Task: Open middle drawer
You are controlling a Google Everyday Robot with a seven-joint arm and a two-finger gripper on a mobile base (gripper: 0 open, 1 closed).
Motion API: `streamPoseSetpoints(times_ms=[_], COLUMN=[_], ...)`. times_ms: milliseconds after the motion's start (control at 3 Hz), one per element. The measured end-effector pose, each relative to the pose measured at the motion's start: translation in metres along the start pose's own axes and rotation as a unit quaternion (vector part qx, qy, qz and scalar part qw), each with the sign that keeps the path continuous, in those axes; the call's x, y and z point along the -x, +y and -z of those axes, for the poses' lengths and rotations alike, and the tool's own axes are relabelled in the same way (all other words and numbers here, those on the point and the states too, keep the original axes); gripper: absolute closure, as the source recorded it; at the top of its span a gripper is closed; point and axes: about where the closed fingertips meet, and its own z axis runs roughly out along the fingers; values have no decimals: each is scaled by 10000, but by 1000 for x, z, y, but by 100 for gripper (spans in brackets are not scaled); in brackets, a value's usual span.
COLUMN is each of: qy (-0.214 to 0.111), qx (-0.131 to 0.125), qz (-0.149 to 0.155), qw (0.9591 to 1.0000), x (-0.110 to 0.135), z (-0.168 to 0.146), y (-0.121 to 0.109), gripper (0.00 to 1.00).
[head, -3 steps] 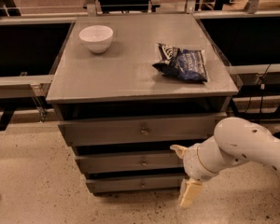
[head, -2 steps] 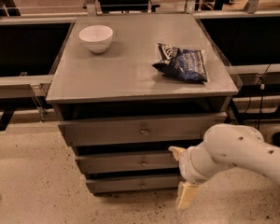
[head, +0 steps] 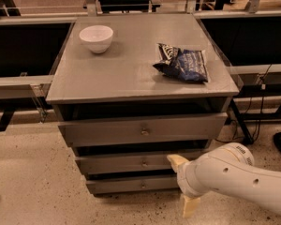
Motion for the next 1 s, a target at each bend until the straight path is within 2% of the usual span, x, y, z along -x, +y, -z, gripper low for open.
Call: streamPoseSetpoints(times_ms=[333,667,1000], qy=[-1,-148,-324], qx=[-21,44,94], qz=[14,8,-35], qw=[10000,9999,9994], x=[0,-8,-23], z=[1,-19,-65], y=[-2,-6,-6], gripper=[0,0,0])
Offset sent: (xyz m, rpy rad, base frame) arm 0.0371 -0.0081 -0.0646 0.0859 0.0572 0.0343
